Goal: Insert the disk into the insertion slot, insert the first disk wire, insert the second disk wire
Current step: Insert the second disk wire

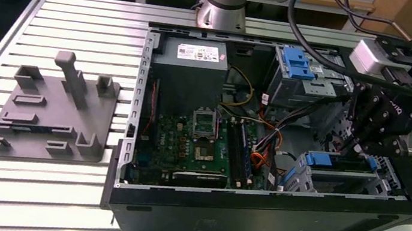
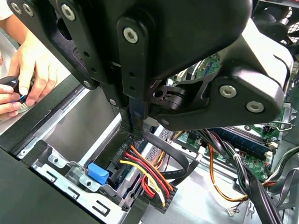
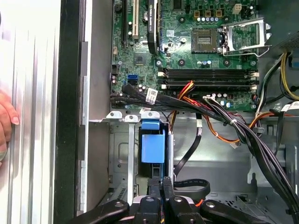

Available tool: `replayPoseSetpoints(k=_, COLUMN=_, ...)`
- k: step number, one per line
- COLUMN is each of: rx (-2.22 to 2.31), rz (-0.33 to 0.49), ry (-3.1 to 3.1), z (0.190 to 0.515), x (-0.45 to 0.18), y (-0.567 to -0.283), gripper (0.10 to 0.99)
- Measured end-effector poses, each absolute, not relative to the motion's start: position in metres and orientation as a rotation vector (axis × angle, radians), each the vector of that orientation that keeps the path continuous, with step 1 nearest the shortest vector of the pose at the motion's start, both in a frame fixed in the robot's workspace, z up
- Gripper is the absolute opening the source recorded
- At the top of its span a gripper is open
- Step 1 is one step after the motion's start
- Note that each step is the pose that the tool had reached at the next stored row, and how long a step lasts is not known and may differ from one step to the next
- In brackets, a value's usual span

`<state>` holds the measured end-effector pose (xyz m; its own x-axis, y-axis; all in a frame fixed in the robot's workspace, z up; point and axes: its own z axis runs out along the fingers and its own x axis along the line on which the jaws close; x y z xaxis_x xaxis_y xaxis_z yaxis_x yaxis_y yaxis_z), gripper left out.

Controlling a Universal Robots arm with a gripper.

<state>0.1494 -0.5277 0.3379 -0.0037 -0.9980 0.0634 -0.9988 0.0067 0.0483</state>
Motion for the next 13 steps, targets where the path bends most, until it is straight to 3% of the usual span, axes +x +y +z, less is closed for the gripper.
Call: replayPoseSetpoints(k=13, rx=2.160, rz=0.016, ry=-2.171, z=0.3343, x=0.1495, y=-0.5282, gripper=0.141)
